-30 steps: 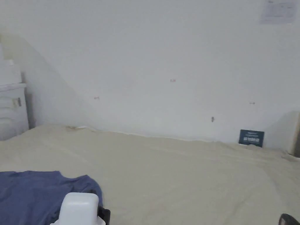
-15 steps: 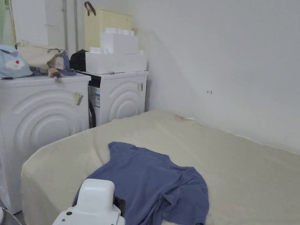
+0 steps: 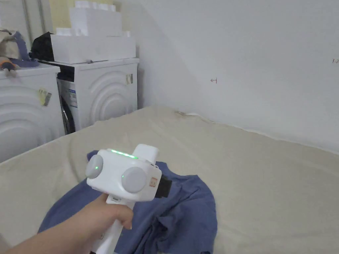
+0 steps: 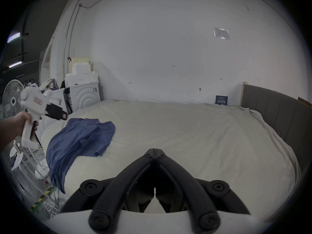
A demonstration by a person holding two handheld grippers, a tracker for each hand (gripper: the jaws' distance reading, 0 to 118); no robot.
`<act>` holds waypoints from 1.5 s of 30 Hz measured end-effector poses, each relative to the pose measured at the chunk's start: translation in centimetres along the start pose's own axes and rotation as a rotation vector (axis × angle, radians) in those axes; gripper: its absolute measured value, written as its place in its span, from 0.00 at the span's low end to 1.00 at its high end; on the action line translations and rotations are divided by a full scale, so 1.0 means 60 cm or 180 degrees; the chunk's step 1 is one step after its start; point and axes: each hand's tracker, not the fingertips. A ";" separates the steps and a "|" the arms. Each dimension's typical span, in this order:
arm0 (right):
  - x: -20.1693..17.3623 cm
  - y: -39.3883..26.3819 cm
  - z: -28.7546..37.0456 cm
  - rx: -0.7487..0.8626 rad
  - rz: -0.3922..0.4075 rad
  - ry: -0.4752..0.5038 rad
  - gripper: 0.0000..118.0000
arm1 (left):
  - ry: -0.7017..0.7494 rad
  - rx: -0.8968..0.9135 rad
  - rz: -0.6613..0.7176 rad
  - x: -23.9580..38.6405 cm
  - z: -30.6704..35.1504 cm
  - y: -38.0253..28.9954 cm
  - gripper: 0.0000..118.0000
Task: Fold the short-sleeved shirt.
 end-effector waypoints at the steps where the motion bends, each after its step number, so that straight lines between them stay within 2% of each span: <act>1: 0.004 -0.002 -0.009 -0.0050 -0.0014 -0.0008 0.00 | -0.0089 -0.0168 0.0026 0.001 -0.037 0.008 0.86; 3: 0.012 -0.007 -0.023 -0.0146 -0.0042 0.0000 0.00 | -0.0235 -0.0495 0.0108 0.001 -0.100 0.023 0.94; 6: 0.023 -0.017 -0.041 -0.0301 -0.0057 0.0030 0.00 | -0.0036 -0.0989 0.0043 0.009 -0.190 0.038 0.94; 10: 0.038 -0.034 -0.060 -0.0454 -0.0030 0.0027 0.00 | 0.0236 -0.1330 -0.0211 0.017 -0.267 0.018 0.94; 13: 0.043 -0.045 -0.073 -0.0555 -0.0042 0.0014 0.00 | -0.0207 -0.2026 0.0023 0.010 -0.320 -0.013 0.94; 14: 0.045 -0.049 -0.077 -0.0593 -0.0052 0.0007 0.00 | -0.0289 -0.2316 0.0221 0.001 -0.336 -0.038 0.99; 16: 0.047 -0.058 -0.084 -0.0654 -0.0086 0.0011 0.00 | -0.0340 -0.1866 0.0270 -0.001 -0.324 -0.040 1.00; 20: 0.048 -0.070 -0.085 -0.0719 -0.0146 0.0040 0.00 | -0.0169 -0.1869 0.0165 0.009 -0.305 -0.036 1.00; 21: 0.048 -0.072 -0.085 -0.0738 -0.0158 0.0056 0.00 | -0.0138 -0.1877 0.0147 0.011 -0.300 -0.034 0.97; 23: 0.049 -0.073 -0.084 -0.0777 -0.0170 0.0084 0.00 | -0.0122 -0.1744 -0.0023 0.004 -0.311 -0.037 0.82; 24: 0.050 -0.076 -0.084 -0.0795 -0.0172 0.0094 0.00 | -0.0123 -0.1720 -0.0053 0.004 -0.311 -0.037 0.60; 26: 0.053 -0.074 -0.078 -0.0807 -0.0176 0.0107 0.00 | -0.0182 -0.1466 -0.0332 0.004 -0.312 -0.036 0.08; 27: 0.056 -0.073 -0.075 -0.0802 -0.0184 0.0112 0.00 | -0.0150 -0.1402 -0.0353 0.003 -0.314 -0.035 0.08; 29: 0.058 -0.068 -0.068 -0.0778 -0.0203 0.0111 0.00 | 0.0237 -0.1369 -0.0455 -0.006 -0.319 -0.036 0.08; 30: 0.061 -0.065 -0.065 -0.0765 -0.0214 0.0101 0.00 | 0.0055 -0.1472 -0.0298 0.023 -0.235 -0.036 0.08; 32: 0.067 -0.060 -0.057 -0.0742 -0.0235 0.0080 0.00 | 0.0091 -0.1439 -0.0200 0.019 -0.214 -0.030 0.08; 35: 0.080 -0.045 -0.042 -0.0720 -0.0258 0.0043 0.00 | 0.0060 -0.1038 0.0037 -0.033 -0.182 0.003 0.08; 36: 0.085 -0.039 -0.037 -0.0703 -0.0264 0.0027 0.00 | 0.0157 -0.0938 -0.0038 -0.042 -0.158 0.019 0.08; 39: 0.099 -0.015 -0.018 -0.0565 -0.0290 -0.0029 0.00 | 0.0330 -0.0579 -0.0303 -0.037 -0.030 0.062 0.08; 42: 0.115 0.005 0.004 -0.0372 -0.0375 -0.0055 0.00 | 0.0257 -0.0269 -0.0113 -0.068 0.086 0.118 0.08; 45: 0.123 0.033 0.025 -0.0237 -0.0449 -0.0061 0.00 | 0.0051 0.0354 -0.0092 -0.044 0.228 0.170 0.08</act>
